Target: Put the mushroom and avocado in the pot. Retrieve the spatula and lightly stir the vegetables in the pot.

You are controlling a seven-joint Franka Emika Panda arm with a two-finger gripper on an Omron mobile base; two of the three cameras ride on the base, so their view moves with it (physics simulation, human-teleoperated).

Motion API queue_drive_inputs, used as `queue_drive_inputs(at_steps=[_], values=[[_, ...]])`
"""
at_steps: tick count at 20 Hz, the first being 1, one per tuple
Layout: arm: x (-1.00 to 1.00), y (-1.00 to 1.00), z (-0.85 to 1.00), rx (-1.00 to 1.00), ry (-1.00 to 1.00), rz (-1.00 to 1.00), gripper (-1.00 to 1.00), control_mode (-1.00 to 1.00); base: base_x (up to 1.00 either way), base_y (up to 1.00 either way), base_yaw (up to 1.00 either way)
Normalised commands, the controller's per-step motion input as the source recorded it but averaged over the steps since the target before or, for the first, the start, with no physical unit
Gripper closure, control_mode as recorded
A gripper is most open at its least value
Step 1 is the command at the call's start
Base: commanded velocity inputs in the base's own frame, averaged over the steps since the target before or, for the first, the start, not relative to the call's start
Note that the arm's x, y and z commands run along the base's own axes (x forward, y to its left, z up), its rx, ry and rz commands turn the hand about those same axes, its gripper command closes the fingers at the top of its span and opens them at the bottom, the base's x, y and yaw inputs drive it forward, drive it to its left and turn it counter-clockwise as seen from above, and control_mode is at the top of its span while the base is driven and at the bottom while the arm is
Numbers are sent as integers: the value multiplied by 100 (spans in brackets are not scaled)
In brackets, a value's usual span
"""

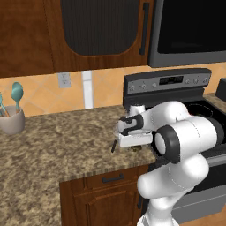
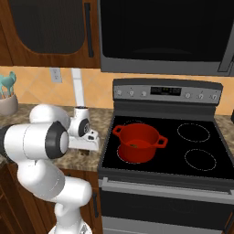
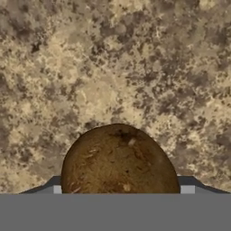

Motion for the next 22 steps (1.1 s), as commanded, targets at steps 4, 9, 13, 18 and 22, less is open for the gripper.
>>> queue_drive_inputs(at_steps=[4,9,13,18,22], values=[[-31,-3,33,0,-2,0,100,-100,0,0,0],[-79,-8,98,0,-8,-4,100,-100,0,0,0],[-100,-54,100,10,-11,-4,100,-100,0,0,0],[-99,-39,100,9,-18,0,100,-100,0,0,0],[-99,-30,99,8,-18,0,100,-100,0,0,0]])
